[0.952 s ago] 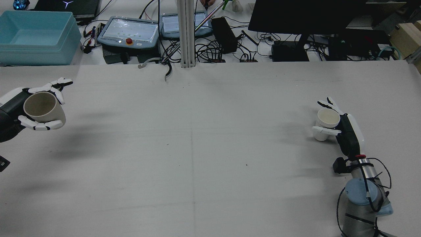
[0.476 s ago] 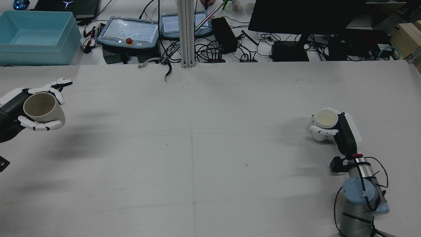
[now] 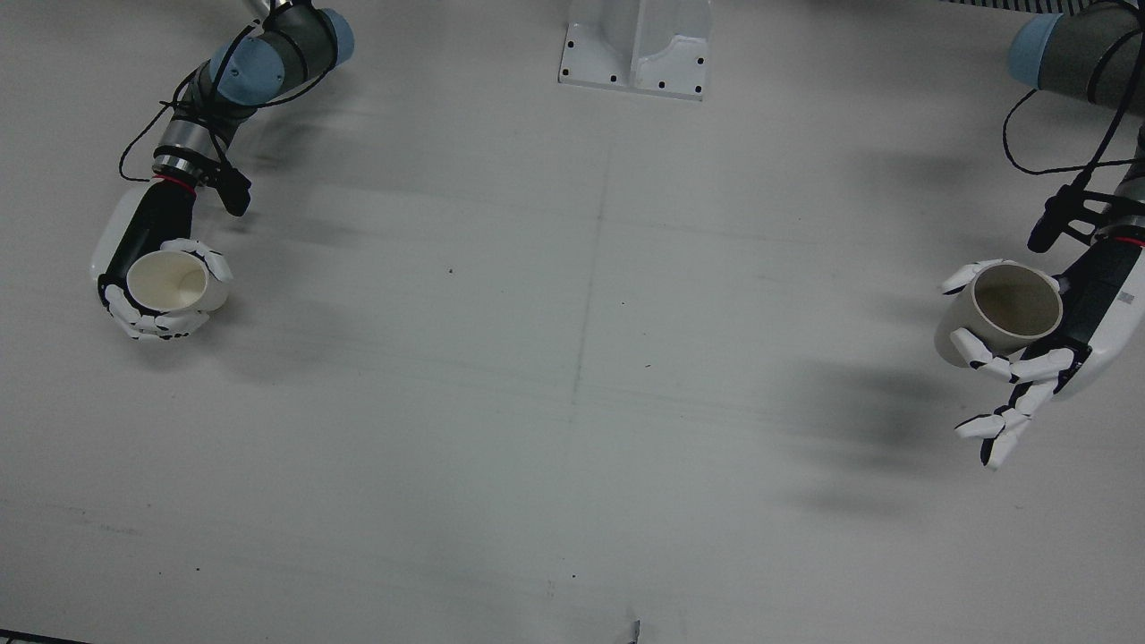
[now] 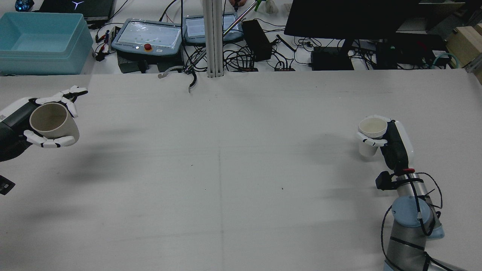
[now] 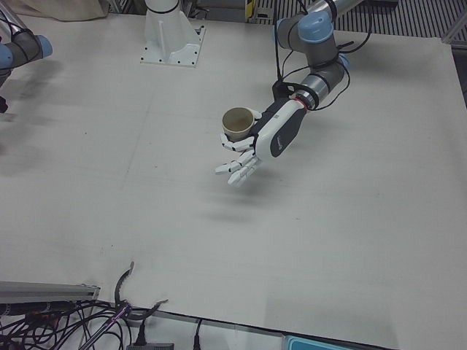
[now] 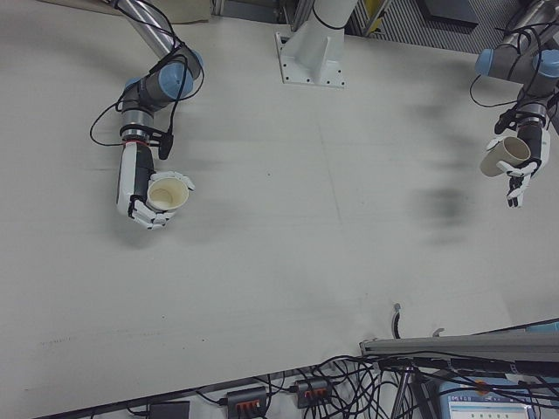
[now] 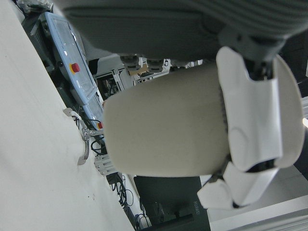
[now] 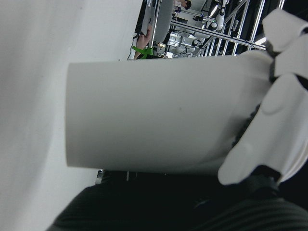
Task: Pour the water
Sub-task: 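Carry the left hand's cup toward the table center, raise right cup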
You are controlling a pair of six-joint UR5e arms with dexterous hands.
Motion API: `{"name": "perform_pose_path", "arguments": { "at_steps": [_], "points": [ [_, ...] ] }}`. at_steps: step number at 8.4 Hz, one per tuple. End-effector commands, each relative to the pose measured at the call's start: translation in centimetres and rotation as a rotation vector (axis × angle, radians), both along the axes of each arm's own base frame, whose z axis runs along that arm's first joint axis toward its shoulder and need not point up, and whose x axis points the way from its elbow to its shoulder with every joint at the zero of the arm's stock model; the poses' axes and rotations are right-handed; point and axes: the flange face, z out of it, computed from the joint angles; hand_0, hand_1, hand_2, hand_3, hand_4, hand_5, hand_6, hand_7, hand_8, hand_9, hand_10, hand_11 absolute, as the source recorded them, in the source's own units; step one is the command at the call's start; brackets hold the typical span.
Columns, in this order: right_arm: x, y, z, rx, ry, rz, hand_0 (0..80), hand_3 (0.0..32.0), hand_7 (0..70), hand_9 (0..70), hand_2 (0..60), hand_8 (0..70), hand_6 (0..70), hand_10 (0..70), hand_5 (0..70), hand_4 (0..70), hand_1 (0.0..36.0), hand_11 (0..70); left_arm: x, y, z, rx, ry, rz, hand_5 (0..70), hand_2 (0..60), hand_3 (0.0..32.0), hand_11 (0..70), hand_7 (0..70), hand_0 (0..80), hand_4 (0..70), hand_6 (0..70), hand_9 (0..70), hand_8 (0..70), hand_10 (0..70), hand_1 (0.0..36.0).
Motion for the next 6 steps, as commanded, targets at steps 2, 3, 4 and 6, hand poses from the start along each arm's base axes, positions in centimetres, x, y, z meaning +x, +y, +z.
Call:
{"name": "perform_pose_path", "arguments": {
  "at_steps": [2,3,4,6],
  "points": [
    [4.0,-2.5,-7.1,0.048,-0.036,0.088,55.0,0.0,70.0,70.0,60.0,70.0,70.0,54.1,70.0,57.4,24.6,70.0,3.4,-2.4,-8.3,0.077,0.031,0.062,70.0,60.0,0.0,5.9,21.3,55.4,56.4,10.2,5.1,2.3,2.3,36.0],
    [4.4,-2.6,-9.4,0.071,-0.001,0.099,56.1,0.0,70.0,70.0,60.0,70.0,70.0,54.0,70.0,54.9,24.5,70.0,3.4,-2.2,-9.5,0.081,0.028,0.07,70.0,60.0,0.0,5.8,21.5,55.8,56.6,10.3,5.1,2.3,2.3,36.0],
    [5.4,-2.8,-11.7,0.098,0.01,0.101,58.2,0.0,70.0,70.0,60.0,70.0,70.0,53.8,70.0,53.4,24.1,70.0,3.0,-1.9,-10.2,0.086,0.03,0.071,70.0,60.0,0.0,6.0,21.5,56.3,56.7,10.2,4.9,2.2,2.3,36.0],
    [14.6,-5.7,-19.7,0.251,0.187,0.064,60.8,0.0,70.0,70.0,60.0,70.0,70.0,56.1,70.0,51.0,24.5,70.0,2.5,-1.8,-10.2,0.076,0.022,0.076,70.0,60.0,0.0,6.1,21.3,56.1,56.5,10.0,4.9,2.1,2.4,36.0]
  ]
}}
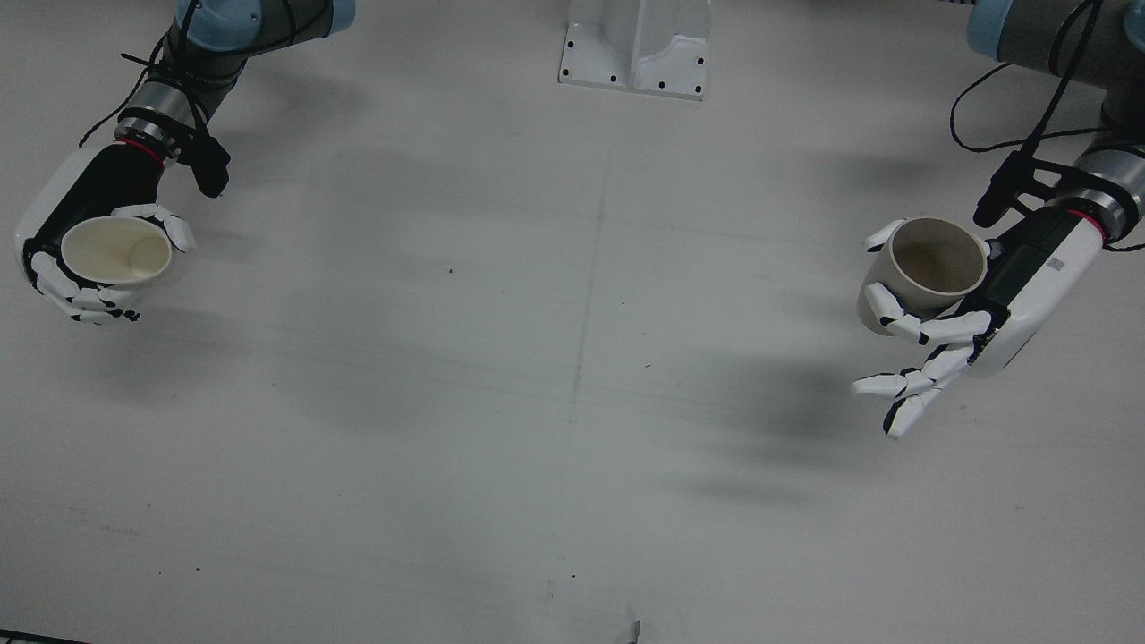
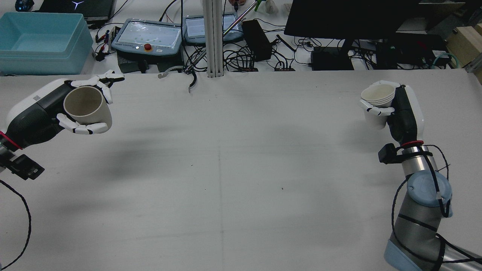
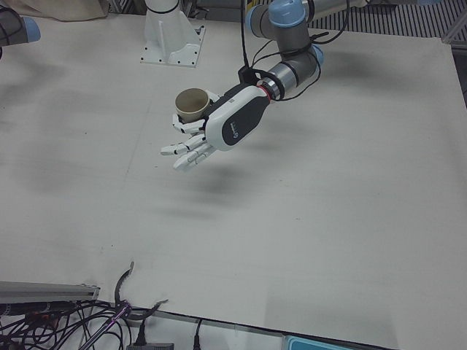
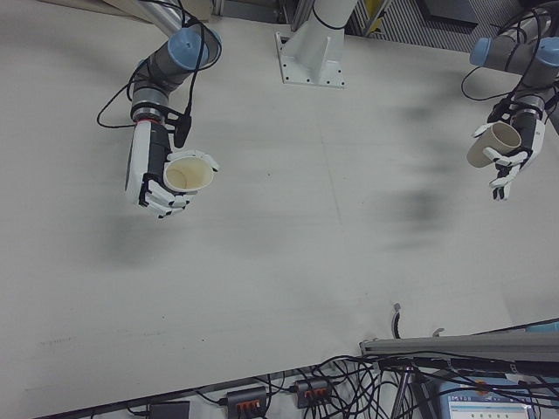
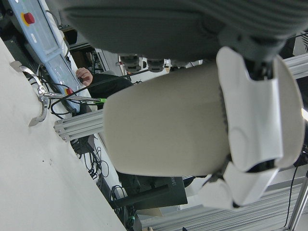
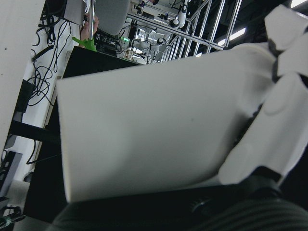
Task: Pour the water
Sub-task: 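Carry the left hand's cup toward the table center, raise right cup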
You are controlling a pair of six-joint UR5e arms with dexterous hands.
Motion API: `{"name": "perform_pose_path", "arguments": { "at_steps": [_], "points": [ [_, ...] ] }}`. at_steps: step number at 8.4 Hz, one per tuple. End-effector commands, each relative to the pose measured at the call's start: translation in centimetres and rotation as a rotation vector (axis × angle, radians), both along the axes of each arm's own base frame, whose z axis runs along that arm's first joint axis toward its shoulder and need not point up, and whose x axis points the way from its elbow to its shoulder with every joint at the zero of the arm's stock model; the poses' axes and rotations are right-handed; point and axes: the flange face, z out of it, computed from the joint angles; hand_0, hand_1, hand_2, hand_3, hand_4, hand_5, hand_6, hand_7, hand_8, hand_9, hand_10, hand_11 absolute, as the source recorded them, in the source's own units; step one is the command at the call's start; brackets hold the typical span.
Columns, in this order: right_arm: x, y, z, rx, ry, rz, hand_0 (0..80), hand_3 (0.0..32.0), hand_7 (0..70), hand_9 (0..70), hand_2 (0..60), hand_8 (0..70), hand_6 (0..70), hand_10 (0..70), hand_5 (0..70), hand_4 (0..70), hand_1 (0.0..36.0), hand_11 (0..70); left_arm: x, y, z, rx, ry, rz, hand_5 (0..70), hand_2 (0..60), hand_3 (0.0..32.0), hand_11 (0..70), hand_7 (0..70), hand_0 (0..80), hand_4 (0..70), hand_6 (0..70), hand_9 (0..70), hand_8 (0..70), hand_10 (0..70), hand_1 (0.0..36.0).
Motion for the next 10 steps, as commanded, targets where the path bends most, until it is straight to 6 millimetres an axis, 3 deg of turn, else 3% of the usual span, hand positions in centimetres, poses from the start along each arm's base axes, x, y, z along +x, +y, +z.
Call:
{"name": "perform_pose_path", "arguments": {
  "at_steps": [1,2,5,6,8,9,10],
  "points": [
    [12.3,-0.8,-10.6,0.201,0.244,-0.024,60.3,0.0,70.0,70.0,60.0,70.0,70.0,56.0,70.0,47.9,24.1,70.0,-0.5,0.2,-0.7,-0.006,-0.005,0.007,70.0,60.0,0.0,6.3,21.1,56.2,56.4,9.9,4.7,2.0,2.5,36.0],
    [13.5,0.2,-10.9,0.208,0.241,-0.017,59.3,0.0,70.0,70.0,57.5,70.0,70.0,55.9,70.0,47.4,22.6,70.0,-0.1,0.3,-0.8,-0.009,-0.01,0.012,70.0,60.0,0.0,6.3,21.1,56.1,56.2,9.9,4.7,2.1,2.6,36.0],
    [12.3,0.7,-10.0,0.139,0.299,-0.063,58.5,0.0,70.0,70.0,56.5,69.0,70.0,54.7,70.0,50.7,21.8,70.0,3.5,-0.7,-4.5,-0.017,-0.038,0.041,70.0,60.0,0.0,6.7,21.6,56.9,56.9,10.4,5.0,2.3,2.8,36.0],
    [12.4,0.9,-9.8,0.136,0.302,-0.069,57.6,0.0,70.0,70.0,56.8,68.5,70.0,54.5,70.0,49.8,21.6,70.0,6.3,-0.4,-4.8,-0.017,-0.046,0.078,70.0,60.0,0.0,6.7,21.3,56.7,56.6,10.5,5.1,2.3,2.8,36.0],
    [13.8,0.5,-10.6,0.159,0.305,-0.076,56.1,0.0,70.0,70.0,56.4,67.2,70.0,53.8,70.0,45.8,21.0,70.0,13.6,0.5,-13.1,0.081,-0.044,0.134,70.0,60.0,0.0,6.8,21.4,57.3,56.1,10.7,5.0,2.4,2.9,36.0],
    [13.7,0.5,-12.7,0.197,0.29,-0.071,56.2,0.0,70.0,70.0,58.0,67.4,70.0,53.5,70.0,46.1,21.3,70.0,17.5,1.2,-15.3,0.094,-0.028,0.179,70.0,60.0,0.0,7.1,21.4,56.6,55.8,10.6,4.9,2.2,3.1,36.0],
    [13.4,0.8,-16.6,0.223,0.332,-0.058,56.9,0.0,70.0,70.0,60.0,67.5,70.0,52.8,70.0,47.8,22.3,70.0,19.9,2.9,-16.6,0.1,-0.024,0.222,70.0,60.0,0.0,7.8,21.4,55.8,55.8,10.7,4.4,1.8,3.5,36.0]
  ]
}}
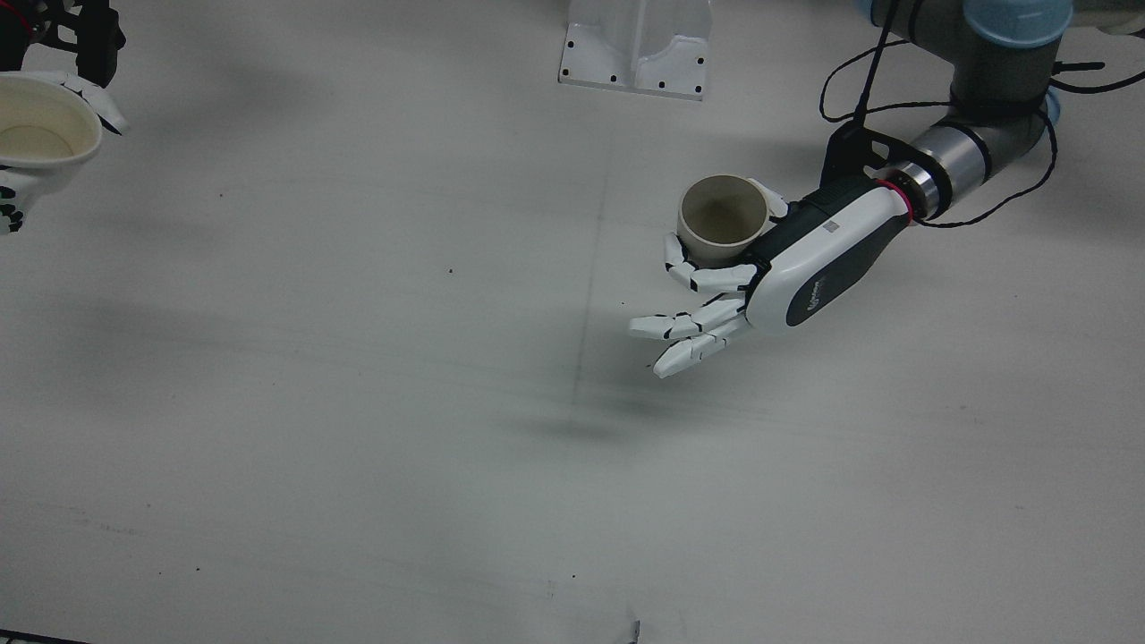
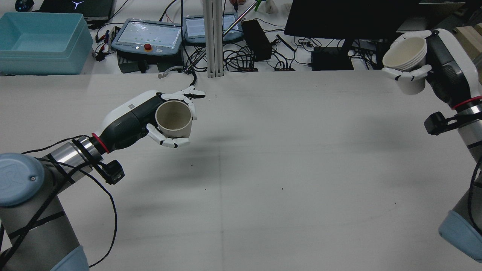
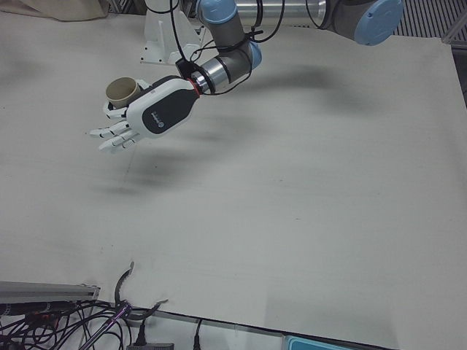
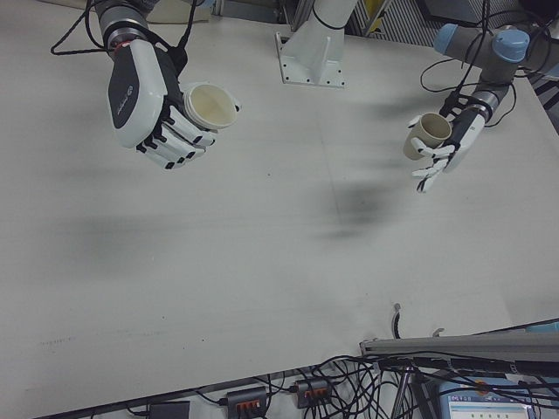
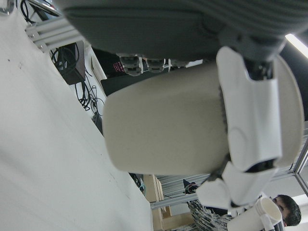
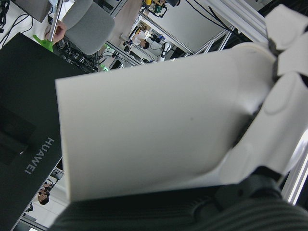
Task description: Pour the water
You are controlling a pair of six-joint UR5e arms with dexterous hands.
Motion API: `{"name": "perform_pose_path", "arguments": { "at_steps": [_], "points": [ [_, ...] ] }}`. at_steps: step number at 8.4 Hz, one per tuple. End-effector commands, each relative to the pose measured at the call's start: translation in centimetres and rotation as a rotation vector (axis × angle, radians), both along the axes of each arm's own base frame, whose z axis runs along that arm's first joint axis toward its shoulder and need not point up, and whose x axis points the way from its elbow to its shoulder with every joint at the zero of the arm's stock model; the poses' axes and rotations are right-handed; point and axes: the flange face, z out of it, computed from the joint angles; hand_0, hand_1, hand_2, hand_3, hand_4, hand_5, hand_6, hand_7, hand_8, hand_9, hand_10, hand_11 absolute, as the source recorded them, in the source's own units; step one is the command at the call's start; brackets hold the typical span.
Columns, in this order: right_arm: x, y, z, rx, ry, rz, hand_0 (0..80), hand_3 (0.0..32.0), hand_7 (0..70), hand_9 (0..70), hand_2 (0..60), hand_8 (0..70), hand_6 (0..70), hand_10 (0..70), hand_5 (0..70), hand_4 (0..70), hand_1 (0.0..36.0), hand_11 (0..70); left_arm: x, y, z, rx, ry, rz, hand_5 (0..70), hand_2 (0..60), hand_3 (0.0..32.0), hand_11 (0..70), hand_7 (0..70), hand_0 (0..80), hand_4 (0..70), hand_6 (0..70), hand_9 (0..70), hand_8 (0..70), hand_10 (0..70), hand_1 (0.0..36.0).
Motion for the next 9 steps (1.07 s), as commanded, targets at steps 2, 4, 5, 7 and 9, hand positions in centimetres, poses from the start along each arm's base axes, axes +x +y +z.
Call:
{"name": "perform_pose_path", "arguments": {
  "at_steps": [2,4,5,7,9],
  "points": [
    [-3.4,1.9,-11.6,0.126,0.15,-0.009,57.5,0.0,70.0,70.0,60.0,66.4,70.0,50.7,70.0,49.0,25.4,70.0,7.4,3.8,-4.7,0.031,0.012,0.11,70.0,60.0,0.0,8.0,21.4,56.3,56.0,10.7,4.0,1.6,3.7,36.0],
    [-4.1,7.6,-16.5,0.22,0.343,0.02,54.9,0.0,70.0,70.0,60.0,66.2,70.0,50.1,70.0,48.0,27.2,70.0,7.3,4.0,-5.0,0.035,0.016,0.112,70.0,60.0,0.0,8.2,21.3,56.6,56.0,10.4,3.6,1.2,3.8,36.0],
    [-3.7,10.3,-17.9,0.238,0.426,0.034,56.0,0.0,70.0,70.0,60.0,65.9,70.0,48.7,70.0,48.5,32.2,70.0,8.1,4.8,-5.9,0.04,0.027,0.129,70.0,60.0,0.0,8.2,21.3,56.7,56.0,10.3,3.5,1.2,3.8,36.0],
    [-4.4,11.0,-17.7,0.229,0.527,0.037,56.0,0.0,70.0,70.0,60.0,62.4,70.0,46.6,70.0,48.7,36.0,67.3,11.3,8.3,-6.2,0.045,0.022,0.196,70.0,60.0,0.0,8.3,21.2,57.0,55.9,10.2,3.6,1.2,3.8,36.0],
    [-5.2,11.0,-17.7,0.22,0.572,0.058,57.5,0.0,70.0,70.0,60.0,59.6,70.0,43.8,70.0,46.8,36.0,63.5,13.2,9.8,-6.9,0.072,0.011,0.209,70.0,60.0,0.0,8.7,21.3,56.7,56.2,10.3,3.7,1.3,4.1,36.0]
  ]
}}
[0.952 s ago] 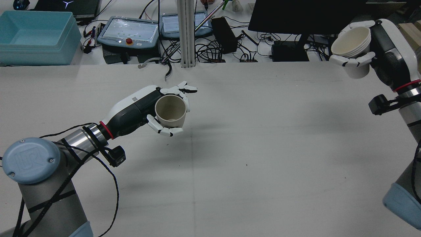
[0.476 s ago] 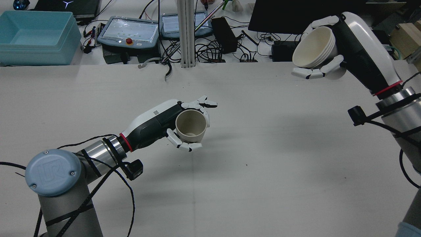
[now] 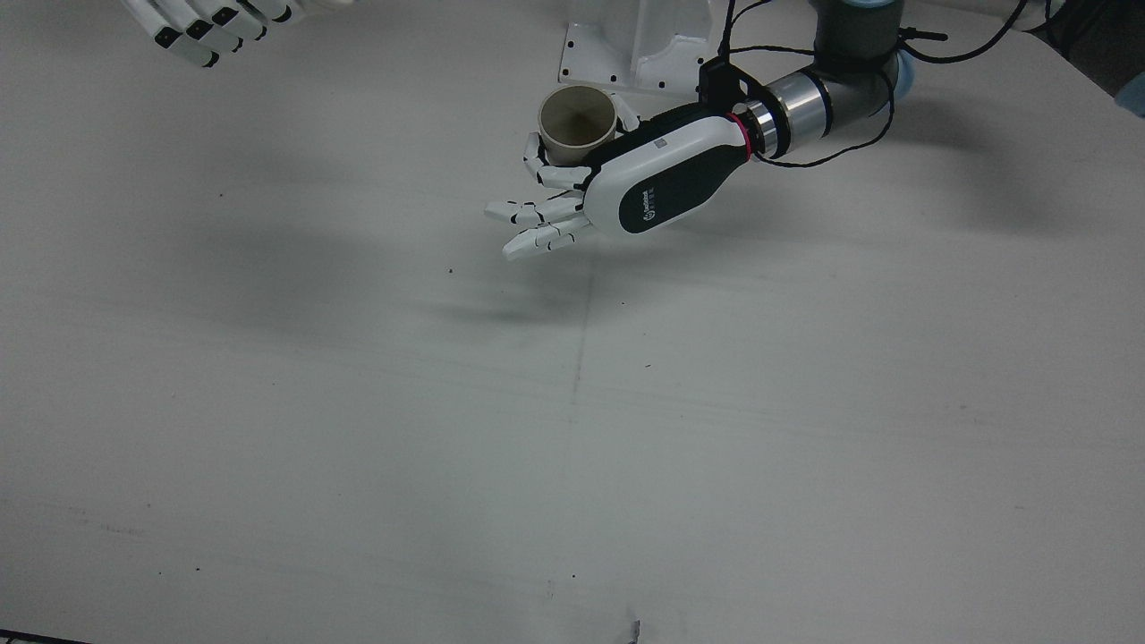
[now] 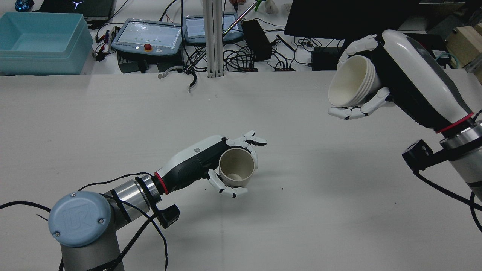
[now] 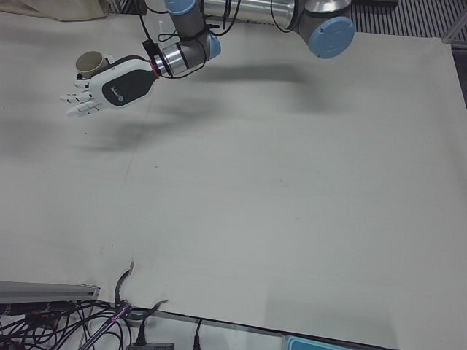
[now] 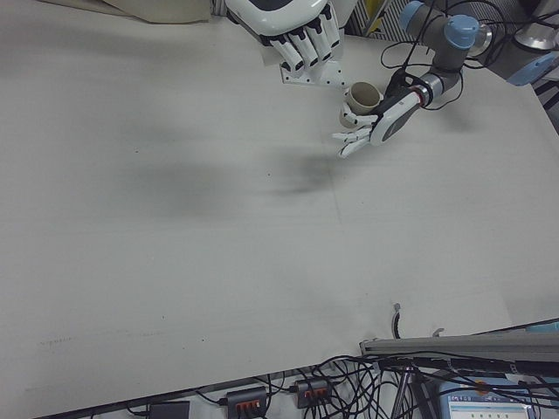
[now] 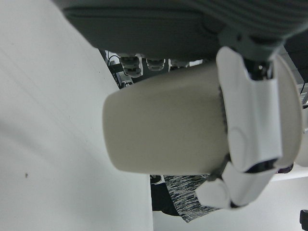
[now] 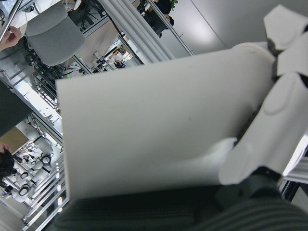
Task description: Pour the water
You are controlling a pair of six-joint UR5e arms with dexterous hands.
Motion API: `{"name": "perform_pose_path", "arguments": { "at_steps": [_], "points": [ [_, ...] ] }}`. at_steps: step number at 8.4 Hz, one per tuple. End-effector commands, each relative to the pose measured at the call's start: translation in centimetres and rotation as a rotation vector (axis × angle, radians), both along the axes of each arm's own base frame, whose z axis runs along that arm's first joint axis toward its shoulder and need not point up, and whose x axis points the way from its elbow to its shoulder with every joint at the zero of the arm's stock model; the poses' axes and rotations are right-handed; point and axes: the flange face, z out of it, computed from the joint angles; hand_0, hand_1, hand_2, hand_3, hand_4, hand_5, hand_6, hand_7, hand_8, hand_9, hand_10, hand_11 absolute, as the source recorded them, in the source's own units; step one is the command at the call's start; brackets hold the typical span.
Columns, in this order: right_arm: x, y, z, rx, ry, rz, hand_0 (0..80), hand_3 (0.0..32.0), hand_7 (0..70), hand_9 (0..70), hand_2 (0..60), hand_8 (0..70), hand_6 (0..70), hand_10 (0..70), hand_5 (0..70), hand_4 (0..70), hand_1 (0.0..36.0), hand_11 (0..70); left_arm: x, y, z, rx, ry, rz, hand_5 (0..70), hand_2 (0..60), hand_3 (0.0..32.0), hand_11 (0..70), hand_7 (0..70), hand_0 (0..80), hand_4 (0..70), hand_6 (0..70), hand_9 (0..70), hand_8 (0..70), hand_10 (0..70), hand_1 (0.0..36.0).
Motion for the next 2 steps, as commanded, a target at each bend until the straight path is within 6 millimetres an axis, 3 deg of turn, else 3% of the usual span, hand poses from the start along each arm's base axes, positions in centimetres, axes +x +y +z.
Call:
{"name": "perform_pose_path", "arguments": {
  "at_steps": [1,2],
  "points": [
    [-2.2,1.2,-0.4,0.006,0.109,0.038,57.5,0.0,70.0,70.0,60.0,59.5,70.0,43.7,70.0,47.8,36.0,63.3,2.9,1.9,-0.7,0.025,-0.006,0.026,70.0,60.0,0.0,8.6,21.1,56.2,56.1,10.3,3.8,1.4,4.1,36.0],
    [-4.1,2.1,-0.6,0.008,0.142,0.032,57.5,0.0,70.0,70.0,60.0,59.0,70.0,43.9,70.0,47.7,36.0,63.7,3.2,1.8,-0.8,0.026,-0.005,0.027,70.0,60.0,0.0,8.7,21.2,56.2,56.0,10.4,3.8,1.4,4.2,36.0]
  ]
}}
